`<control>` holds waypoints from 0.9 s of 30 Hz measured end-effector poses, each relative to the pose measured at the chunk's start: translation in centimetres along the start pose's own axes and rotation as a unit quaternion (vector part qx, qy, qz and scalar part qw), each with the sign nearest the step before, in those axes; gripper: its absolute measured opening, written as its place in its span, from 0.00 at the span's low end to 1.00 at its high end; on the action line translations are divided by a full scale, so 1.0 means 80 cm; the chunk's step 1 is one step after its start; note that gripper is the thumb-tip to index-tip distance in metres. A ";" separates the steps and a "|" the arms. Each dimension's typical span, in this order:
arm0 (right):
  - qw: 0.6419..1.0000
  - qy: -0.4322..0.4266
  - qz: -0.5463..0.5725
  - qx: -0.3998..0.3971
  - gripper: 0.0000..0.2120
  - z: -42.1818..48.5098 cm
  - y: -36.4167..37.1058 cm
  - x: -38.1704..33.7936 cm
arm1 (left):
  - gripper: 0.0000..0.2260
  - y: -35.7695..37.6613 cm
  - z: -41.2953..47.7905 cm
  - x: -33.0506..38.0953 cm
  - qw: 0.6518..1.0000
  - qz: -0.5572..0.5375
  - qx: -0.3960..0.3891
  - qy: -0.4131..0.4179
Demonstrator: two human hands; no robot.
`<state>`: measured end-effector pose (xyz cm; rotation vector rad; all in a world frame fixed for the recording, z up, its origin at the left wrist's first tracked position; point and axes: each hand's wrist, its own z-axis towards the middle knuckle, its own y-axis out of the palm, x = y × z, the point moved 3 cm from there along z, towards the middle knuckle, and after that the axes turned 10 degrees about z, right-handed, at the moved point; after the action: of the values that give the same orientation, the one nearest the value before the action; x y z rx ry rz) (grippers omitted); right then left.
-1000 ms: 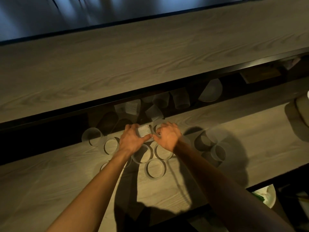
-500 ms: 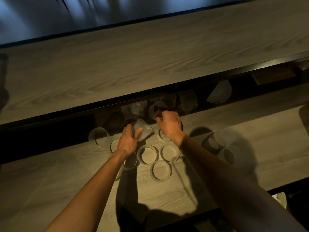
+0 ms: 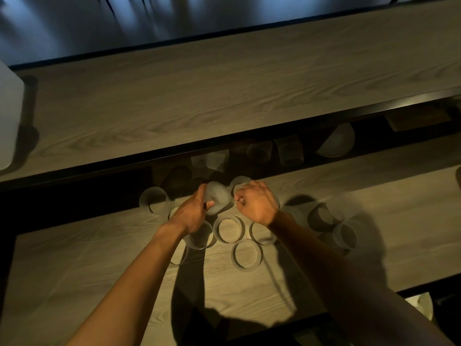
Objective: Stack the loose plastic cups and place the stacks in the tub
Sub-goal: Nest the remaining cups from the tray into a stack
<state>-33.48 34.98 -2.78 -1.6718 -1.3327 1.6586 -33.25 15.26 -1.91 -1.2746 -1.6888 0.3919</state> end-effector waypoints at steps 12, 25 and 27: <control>0.997 0.010 0.052 0.063 0.11 -0.025 -0.007 -0.019 | 0.38 0.006 -0.019 -0.013 0.990 -0.134 -0.001 -0.052; 0.983 0.048 0.134 0.115 0.12 -0.078 -0.025 -0.054 | 0.29 0.009 -0.094 0.036 0.978 -0.044 0.203 0.007; 0.977 0.059 0.152 0.135 0.12 -0.089 -0.029 -0.062 | 0.28 0.014 -0.106 0.038 0.981 -0.079 0.180 0.009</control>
<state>-26.73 34.10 3.05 -1.8388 -0.7827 1.7813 -25.66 16.02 2.98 -0.8722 -1.6023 0.5594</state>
